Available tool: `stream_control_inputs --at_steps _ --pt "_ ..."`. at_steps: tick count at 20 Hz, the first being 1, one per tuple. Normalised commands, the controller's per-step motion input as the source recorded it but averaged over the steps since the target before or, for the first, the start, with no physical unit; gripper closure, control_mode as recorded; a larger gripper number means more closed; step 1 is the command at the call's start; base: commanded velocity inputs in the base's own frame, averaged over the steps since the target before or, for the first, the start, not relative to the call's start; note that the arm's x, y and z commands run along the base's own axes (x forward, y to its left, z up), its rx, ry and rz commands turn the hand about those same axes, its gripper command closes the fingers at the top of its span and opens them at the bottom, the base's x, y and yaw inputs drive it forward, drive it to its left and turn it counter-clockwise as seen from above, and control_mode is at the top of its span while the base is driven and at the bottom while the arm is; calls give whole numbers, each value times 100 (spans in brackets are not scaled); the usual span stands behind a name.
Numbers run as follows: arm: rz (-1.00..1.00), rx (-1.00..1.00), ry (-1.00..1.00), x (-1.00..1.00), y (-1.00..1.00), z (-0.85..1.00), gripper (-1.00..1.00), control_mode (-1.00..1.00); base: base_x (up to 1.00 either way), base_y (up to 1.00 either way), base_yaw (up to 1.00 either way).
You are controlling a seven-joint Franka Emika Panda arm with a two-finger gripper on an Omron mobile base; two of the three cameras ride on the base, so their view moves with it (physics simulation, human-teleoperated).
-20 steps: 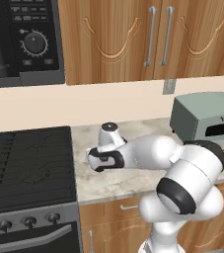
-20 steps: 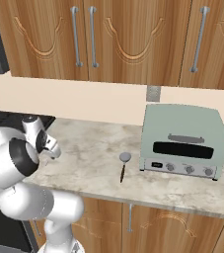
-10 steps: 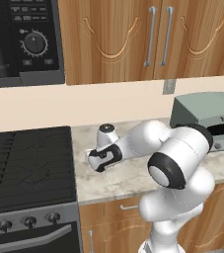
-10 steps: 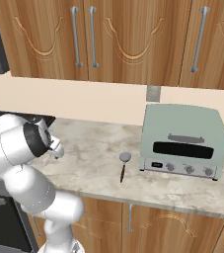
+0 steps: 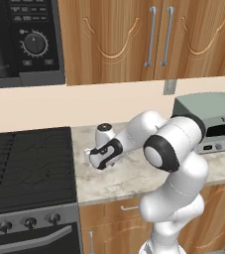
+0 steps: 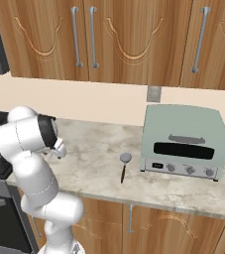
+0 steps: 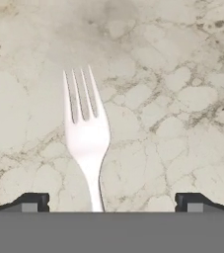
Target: Take the fork and place it on the left side of the plate. Then take the spoon and place it on the right side of the plate. Make sure they're directly next to the plate.
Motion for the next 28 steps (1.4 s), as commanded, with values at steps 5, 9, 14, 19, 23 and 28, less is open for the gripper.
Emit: stream_control_inputs --at_steps 5,9,14,19,23,28 --pt "0 0 4 14 11 -23 -100 -100 0 0 0" --pt "0 0 4 2 6 -25 -100 -100 0 0 0" --pt "0 0 2 -13 8 -30 -100 -100 0 0 0" --pt "0 0 3 -18 -2 -52 -100 -100 0 0 0" --pt "0 0 1 -18 -14 -67 -100 -100 0 0 0" --pt "-2 0 -2 -23 -17 -82 100 -100 0 0 0"
